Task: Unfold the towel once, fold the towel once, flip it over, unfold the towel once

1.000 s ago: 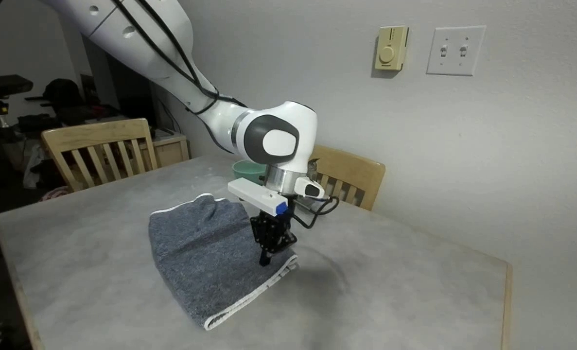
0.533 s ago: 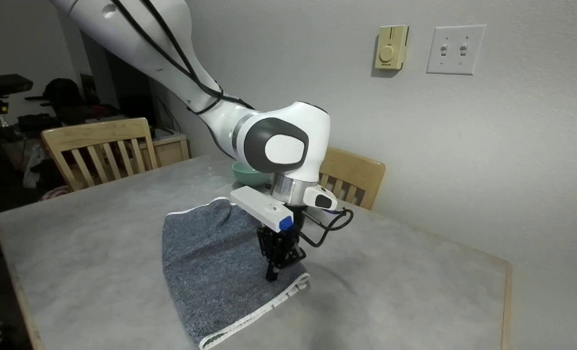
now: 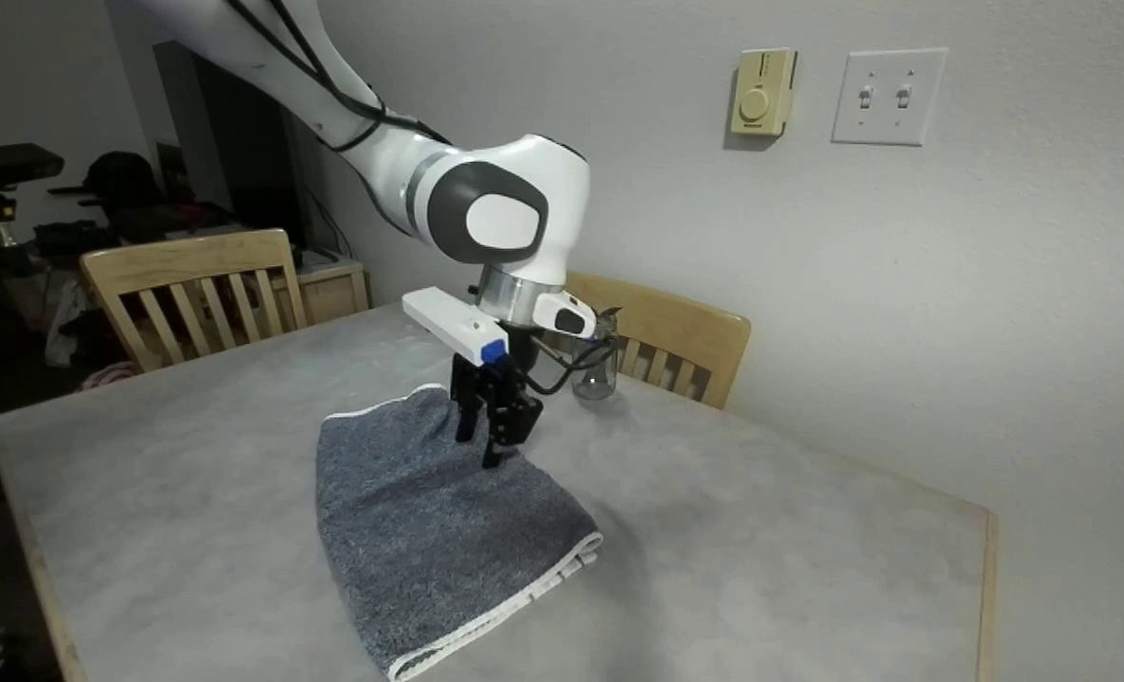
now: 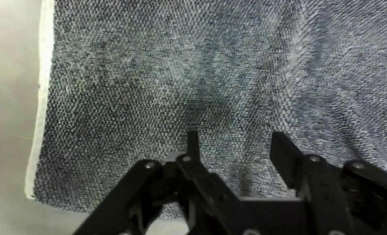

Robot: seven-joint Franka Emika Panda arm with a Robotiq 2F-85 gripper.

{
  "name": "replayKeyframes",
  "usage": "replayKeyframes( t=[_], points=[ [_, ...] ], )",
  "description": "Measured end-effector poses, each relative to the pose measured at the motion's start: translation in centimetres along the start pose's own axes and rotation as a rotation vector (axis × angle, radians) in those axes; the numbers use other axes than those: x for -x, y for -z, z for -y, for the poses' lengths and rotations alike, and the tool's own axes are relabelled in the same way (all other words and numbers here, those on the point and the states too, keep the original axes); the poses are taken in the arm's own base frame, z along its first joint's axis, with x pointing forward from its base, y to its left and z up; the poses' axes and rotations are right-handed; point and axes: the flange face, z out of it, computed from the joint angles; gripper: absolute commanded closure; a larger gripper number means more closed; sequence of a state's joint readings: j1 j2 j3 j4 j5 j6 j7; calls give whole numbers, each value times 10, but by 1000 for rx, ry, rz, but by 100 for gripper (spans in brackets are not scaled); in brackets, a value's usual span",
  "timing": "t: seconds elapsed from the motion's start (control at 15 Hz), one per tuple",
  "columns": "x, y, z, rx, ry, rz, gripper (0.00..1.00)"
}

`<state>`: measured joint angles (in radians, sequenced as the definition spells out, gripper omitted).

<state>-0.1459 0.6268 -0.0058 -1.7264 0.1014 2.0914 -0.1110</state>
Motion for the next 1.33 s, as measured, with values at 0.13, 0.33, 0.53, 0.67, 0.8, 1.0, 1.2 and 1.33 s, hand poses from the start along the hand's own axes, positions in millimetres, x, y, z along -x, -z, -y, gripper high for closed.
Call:
replayKeyframes(
  t=[0.13,0.33,0.53,0.67,0.8,1.0,1.2,1.33],
  points=[
    [3,13,30,-17,19,-2,1],
    [5,23,67,-28,37,-4,0],
    [6,19,100,-15,67,18,0],
    [6,13,121,3,101,49,0],
    [6,3,139,22,141,99,0],
    [4,-4,148,29,164,126,0],
    [2,-3,146,28,166,126,0],
    [2,-2,145,28,161,117,0]
  ],
)
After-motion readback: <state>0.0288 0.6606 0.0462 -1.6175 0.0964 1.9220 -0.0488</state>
